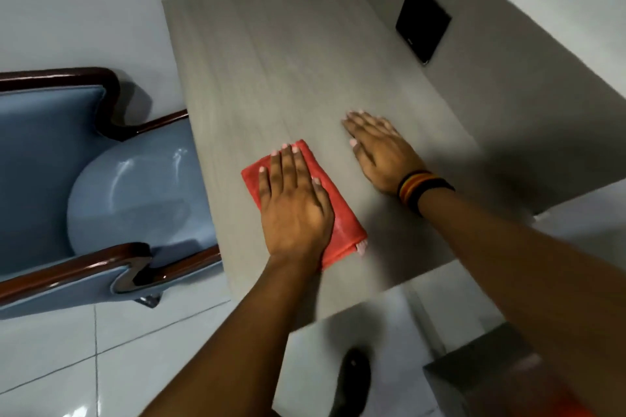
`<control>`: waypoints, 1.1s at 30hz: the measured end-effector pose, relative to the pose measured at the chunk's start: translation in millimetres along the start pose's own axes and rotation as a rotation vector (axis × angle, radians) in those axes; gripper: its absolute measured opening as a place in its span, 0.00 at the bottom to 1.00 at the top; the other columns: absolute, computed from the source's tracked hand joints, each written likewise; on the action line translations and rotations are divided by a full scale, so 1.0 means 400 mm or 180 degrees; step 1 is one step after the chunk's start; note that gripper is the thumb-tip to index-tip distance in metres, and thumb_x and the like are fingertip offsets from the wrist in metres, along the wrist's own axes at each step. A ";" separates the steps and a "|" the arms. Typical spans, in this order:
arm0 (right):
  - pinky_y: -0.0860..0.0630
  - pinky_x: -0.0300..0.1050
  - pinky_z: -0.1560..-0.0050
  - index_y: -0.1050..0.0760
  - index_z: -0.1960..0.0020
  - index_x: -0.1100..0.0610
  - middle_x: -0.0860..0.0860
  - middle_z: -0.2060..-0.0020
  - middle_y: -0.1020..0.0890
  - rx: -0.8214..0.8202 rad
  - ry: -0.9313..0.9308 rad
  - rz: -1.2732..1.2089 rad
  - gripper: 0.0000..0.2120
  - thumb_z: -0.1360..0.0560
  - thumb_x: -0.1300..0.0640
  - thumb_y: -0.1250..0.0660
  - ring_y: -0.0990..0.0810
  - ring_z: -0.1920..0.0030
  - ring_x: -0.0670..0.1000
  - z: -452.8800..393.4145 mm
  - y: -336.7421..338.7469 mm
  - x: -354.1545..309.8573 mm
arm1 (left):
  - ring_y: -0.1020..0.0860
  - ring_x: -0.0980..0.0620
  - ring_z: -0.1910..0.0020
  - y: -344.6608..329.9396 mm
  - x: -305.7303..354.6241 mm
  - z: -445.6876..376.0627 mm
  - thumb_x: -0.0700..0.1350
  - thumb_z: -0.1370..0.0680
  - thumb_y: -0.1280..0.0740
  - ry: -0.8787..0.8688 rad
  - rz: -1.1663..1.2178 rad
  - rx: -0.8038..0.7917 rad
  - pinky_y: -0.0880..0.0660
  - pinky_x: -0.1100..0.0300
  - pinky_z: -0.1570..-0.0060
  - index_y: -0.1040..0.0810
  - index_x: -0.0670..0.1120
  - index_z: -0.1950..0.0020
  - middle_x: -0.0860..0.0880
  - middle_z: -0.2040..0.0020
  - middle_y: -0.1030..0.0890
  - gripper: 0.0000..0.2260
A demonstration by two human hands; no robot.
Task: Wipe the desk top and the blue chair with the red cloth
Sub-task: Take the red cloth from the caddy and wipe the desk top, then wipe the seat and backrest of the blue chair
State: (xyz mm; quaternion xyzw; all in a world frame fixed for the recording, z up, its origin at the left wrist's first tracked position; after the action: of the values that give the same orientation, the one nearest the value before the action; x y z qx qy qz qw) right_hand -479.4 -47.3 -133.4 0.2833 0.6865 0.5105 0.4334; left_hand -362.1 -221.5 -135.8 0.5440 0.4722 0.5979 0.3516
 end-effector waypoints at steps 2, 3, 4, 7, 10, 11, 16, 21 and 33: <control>0.47 0.53 0.18 0.37 0.21 0.55 0.52 0.20 0.35 0.0086 -0.0028 -0.0057 0.24 0.16 0.52 0.49 0.40 0.19 0.52 -0.003 -0.009 0.004 | 0.51 0.46 0.14 -0.007 0.011 -0.042 0.54 0.13 0.55 0.0061 -0.0073 0.0013 0.54 0.44 0.15 0.50 0.43 0.14 0.44 0.14 0.48 0.29; 0.48 0.53 0.18 0.37 0.21 0.55 0.52 0.20 0.35 0.0105 -0.0018 -0.0063 0.24 0.16 0.52 0.49 0.40 0.19 0.51 -0.004 -0.012 0.003 | 0.52 0.46 0.14 -0.008 0.015 -0.043 0.54 0.13 0.55 0.0066 -0.0090 0.0003 0.54 0.44 0.15 0.51 0.43 0.14 0.44 0.14 0.49 0.29; 0.48 0.52 0.18 0.38 0.20 0.55 0.52 0.20 0.35 0.0111 -0.0016 -0.0046 0.24 0.16 0.52 0.49 0.40 0.19 0.51 -0.001 -0.014 0.002 | 0.53 0.46 0.14 -0.008 0.021 -0.026 0.54 0.13 0.56 0.0072 -0.0098 -0.0005 0.54 0.44 0.15 0.52 0.43 0.14 0.44 0.13 0.50 0.29; 0.50 0.51 0.18 0.39 0.20 0.55 0.51 0.20 0.36 0.0085 -0.0035 -0.0070 0.25 0.16 0.51 0.51 0.42 0.19 0.50 -0.003 -0.006 0.007 | 0.56 0.45 0.14 -0.009 0.077 0.085 0.54 0.12 0.55 0.0024 -0.0092 -0.0054 0.53 0.43 0.16 0.52 0.43 0.14 0.44 0.14 0.53 0.29; 0.50 0.52 0.18 0.38 0.20 0.55 0.52 0.20 0.37 0.0039 0.0021 -0.0089 0.25 0.16 0.51 0.52 0.42 0.19 0.50 -0.005 -0.011 0.001 | 0.47 0.43 0.15 -0.023 0.166 0.250 0.52 0.15 0.45 -0.0412 0.0041 -0.0166 0.47 0.42 0.18 0.43 0.42 0.15 0.43 0.14 0.45 0.30; 0.50 0.52 0.18 0.39 0.20 0.55 0.52 0.20 0.37 0.0030 0.0020 -0.0100 0.26 0.16 0.50 0.52 0.42 0.19 0.50 -0.002 -0.009 0.002 | 0.42 0.43 0.16 -0.027 0.183 0.291 0.53 0.17 0.42 -0.0522 0.0068 -0.0226 0.45 0.42 0.20 0.39 0.42 0.16 0.43 0.15 0.41 0.30; 0.46 0.48 0.19 0.34 0.23 0.56 0.52 0.22 0.33 0.0165 -0.0445 -0.0777 0.26 0.17 0.46 0.49 0.37 0.21 0.52 0.033 0.020 -0.029 | 0.32 0.46 0.20 0.011 0.129 0.252 0.55 0.18 0.41 -0.0276 -0.0030 -0.0065 0.45 0.50 0.22 0.31 0.45 0.19 0.46 0.19 0.31 0.28; 0.28 0.55 0.31 0.24 0.32 0.58 0.60 0.34 0.21 0.0989 -0.1832 -0.1437 0.19 0.20 0.50 0.36 0.24 0.33 0.61 0.276 0.115 -0.133 | 0.16 0.51 0.44 0.068 0.079 0.167 0.60 0.23 0.33 -0.0669 -0.0101 -0.0591 0.18 0.57 0.41 0.19 0.51 0.32 0.53 0.40 0.16 0.23; 0.32 0.54 0.33 0.17 0.40 0.64 0.68 0.36 0.20 0.0275 -0.2879 -0.1900 0.29 0.30 0.43 0.29 0.23 0.34 0.66 0.371 0.049 -0.437 | 0.20 0.39 0.40 0.245 -0.143 0.112 0.51 0.20 0.32 -0.0092 0.1432 -0.1315 0.23 0.49 0.42 0.19 0.47 0.43 0.42 0.41 0.17 0.11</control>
State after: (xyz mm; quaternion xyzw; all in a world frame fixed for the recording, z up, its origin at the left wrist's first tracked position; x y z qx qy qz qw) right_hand -268.1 -119.0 -76.8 0.2850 0.5025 0.1638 0.7996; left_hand -299.8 -297.1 -62.7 0.5603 0.2033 0.7363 0.3203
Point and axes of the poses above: each hand's wrist, its own z-axis away from the middle knuckle, its own y-axis out of the back of the hand, x = y × z, the point moved 2 cm from there along -z, towards the middle knuckle
